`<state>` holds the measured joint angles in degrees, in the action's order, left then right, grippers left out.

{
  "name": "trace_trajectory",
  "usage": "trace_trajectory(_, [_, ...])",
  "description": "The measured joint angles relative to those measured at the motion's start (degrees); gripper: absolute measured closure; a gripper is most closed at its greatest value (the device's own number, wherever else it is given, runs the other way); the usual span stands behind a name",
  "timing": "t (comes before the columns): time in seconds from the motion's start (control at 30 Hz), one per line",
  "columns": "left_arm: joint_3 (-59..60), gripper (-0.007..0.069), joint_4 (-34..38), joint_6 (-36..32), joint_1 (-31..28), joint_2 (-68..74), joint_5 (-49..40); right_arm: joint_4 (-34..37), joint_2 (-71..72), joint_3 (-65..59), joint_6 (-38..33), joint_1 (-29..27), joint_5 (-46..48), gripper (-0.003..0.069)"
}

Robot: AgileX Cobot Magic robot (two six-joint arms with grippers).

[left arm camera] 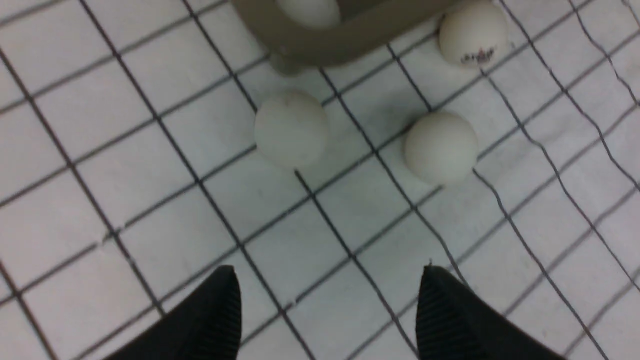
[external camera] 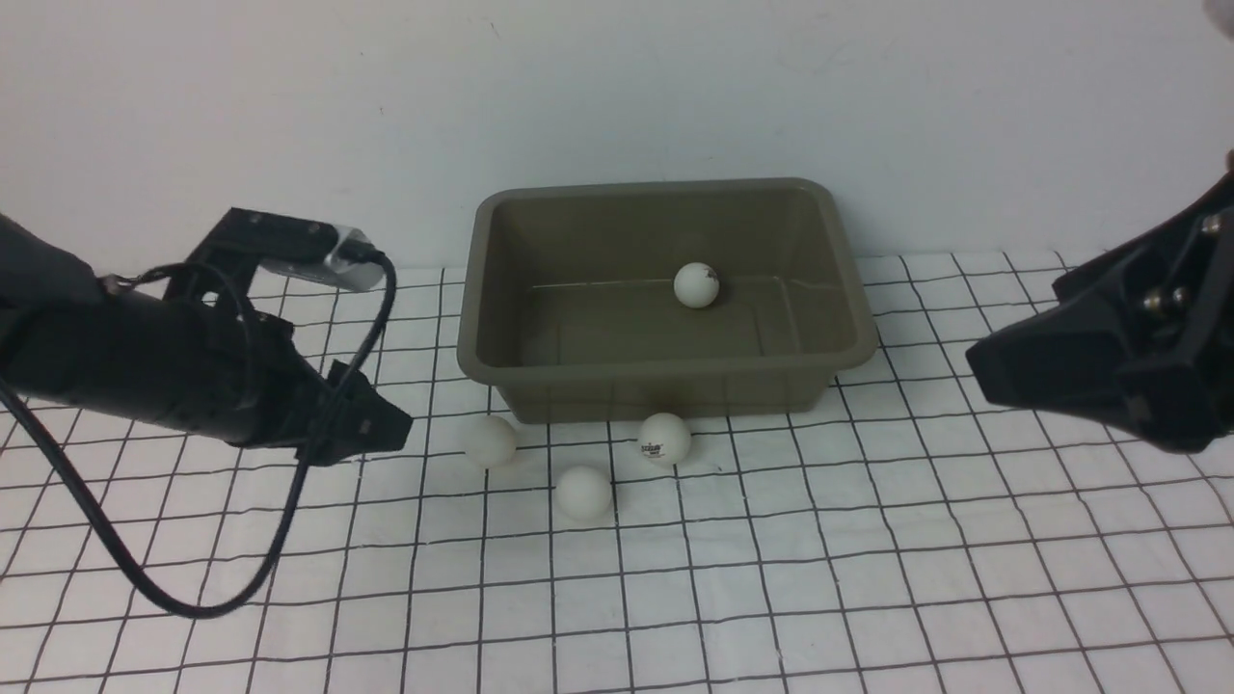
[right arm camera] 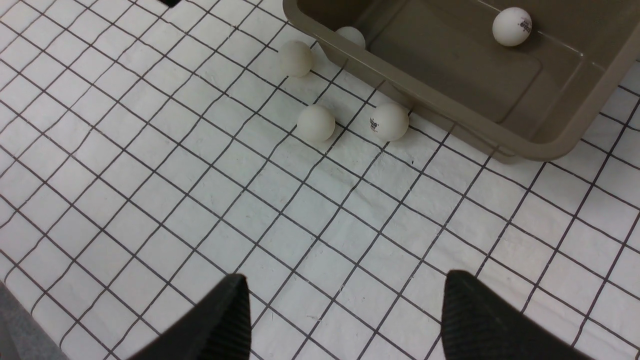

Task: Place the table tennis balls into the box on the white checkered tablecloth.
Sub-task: 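Reach for and grasp a ping pong ball on the table beside the basket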

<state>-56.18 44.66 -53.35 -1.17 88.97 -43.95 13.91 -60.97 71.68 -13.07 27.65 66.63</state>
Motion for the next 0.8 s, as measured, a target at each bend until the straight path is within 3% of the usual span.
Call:
trace_trajectory(0.07, [3.6, 0.0198, 8.5, -8.3, 1.6, 0.1, 7.4, 0.0, 0.0, 0.0, 0.0, 0.0, 0.0, 0.0195])
trace_trajectory(0.1, [3.8, 0.0198, 9.2, -9.1, 1.8, 0.1, 7.9, 0.1, 0.0, 0.0, 0.0, 0.0, 0.0, 0.0195])
trace_trajectory(0.17, [4.9, 0.0198, 20.1, -18.9, 3.9, 2.0, 13.3, 1.0, 0.0, 0.0, 0.0, 0.0, 0.1, 0.0195])
trace_trajectory(0.2, [4.9, 0.0198, 20.1, -18.9, 4.0, 2.2, 13.3, 1.0, 0.0, 0.0, 0.0, 0.0, 0.1, 0.0195])
trace_trajectory(0.27, [5.1, 0.0198, 29.6, -28.2, 5.9, 5.1, 16.3, 1.8, 0.0, 0.0, 0.0, 0.0, 0.4, 0.0195])
trace_trajectory(0.4, [5.2, 0.0198, 37.5, -38.3, 7.7, 9.2, 19.6, 3.0, 0.0, 0.0, -0.7, 0.0, 0.7, 0.0195])
trace_trajectory(0.5, [5.2, 0.0198, 49.9, -54.9, 9.2, 16.9, 25.3, 3.3, 0.0, 0.0, -2.7, 0.0, 0.6, 0.0195])
trace_trajectory(0.6, [5.7, 0.0198, 52.7, -60.3, 10.0, 21.9, 24.7, 4.4, 0.0, 0.0, -4.1, 0.0, 0.5, 0.0195])
trace_trajectory(0.8, [5.1, 0.0198, 55.3, -62.8, 10.5, 23.9, 19.0, 5.7, 0.1, 0.0, -4.7, 0.0, 1.4, 0.0195])
